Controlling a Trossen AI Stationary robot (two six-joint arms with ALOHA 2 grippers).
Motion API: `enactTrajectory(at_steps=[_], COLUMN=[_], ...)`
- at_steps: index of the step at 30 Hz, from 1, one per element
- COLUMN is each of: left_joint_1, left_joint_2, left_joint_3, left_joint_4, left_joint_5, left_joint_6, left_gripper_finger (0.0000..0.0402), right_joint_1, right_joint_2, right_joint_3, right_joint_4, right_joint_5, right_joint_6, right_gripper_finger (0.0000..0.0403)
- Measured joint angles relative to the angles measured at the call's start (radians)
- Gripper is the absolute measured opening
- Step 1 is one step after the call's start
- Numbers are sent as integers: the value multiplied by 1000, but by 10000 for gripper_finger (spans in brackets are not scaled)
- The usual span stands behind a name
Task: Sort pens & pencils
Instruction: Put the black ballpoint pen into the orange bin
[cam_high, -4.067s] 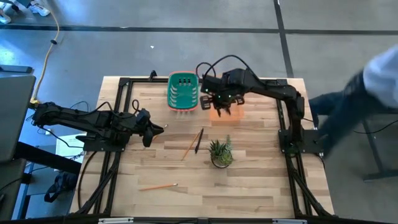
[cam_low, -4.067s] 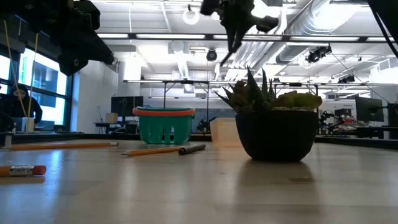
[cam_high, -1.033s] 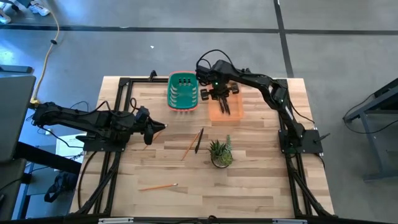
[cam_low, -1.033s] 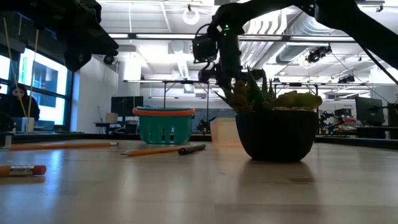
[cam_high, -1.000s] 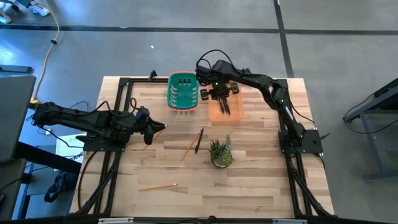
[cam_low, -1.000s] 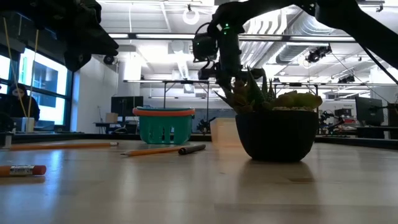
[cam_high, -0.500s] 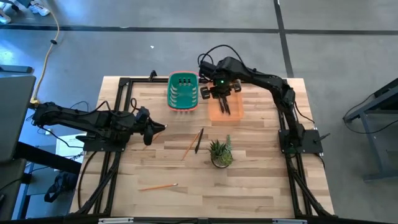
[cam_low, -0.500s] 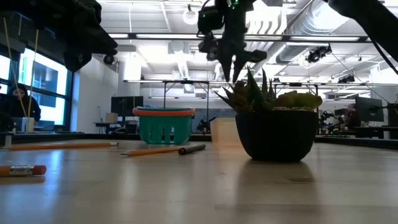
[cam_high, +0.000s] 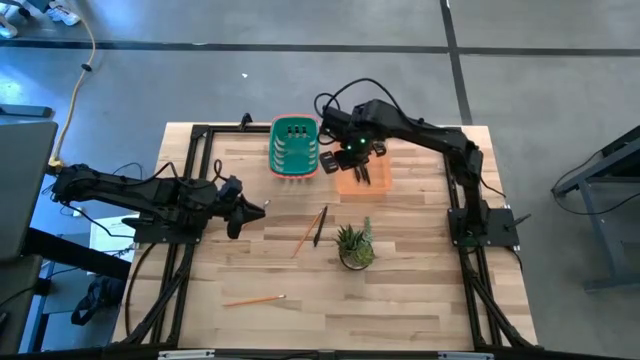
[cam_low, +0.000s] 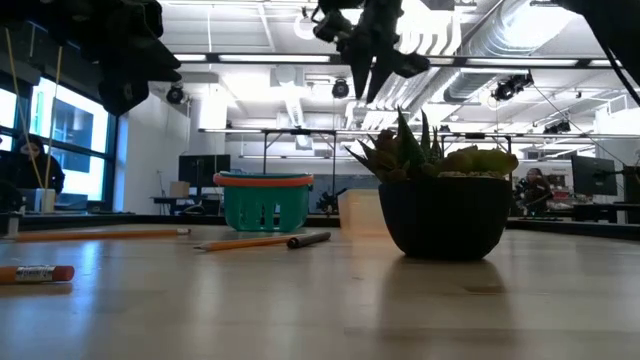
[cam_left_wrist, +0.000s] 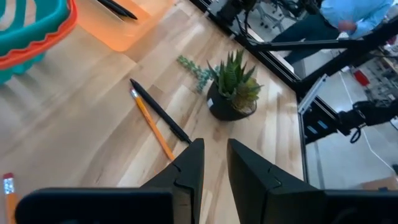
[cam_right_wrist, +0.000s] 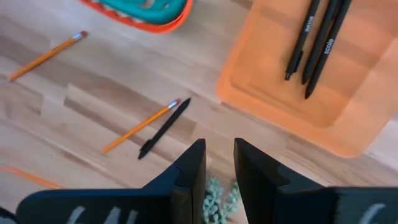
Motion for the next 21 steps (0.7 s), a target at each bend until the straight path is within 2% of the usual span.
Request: enactTrajectory(at_steps=[5,13,21], left_joint_1=[0,0,0], left_joint_2=[0,0,0], left_joint_3=[0,0,0], left_joint_4=[0,-1,-1], left_joint_5=[11,-7,-39], left_joint_6=[-7,-7,-7], left_gripper_finger=[58,58,58], right_joint_1=[37,107,233], right_joint_2=[-35,-108,-186], right_joint_3=[0,0,0], right_joint_4=[0,0,8], right_joint_5=[5,80,140], right_joint_6=[3,9,11], right_gripper_finger=[75,75,75])
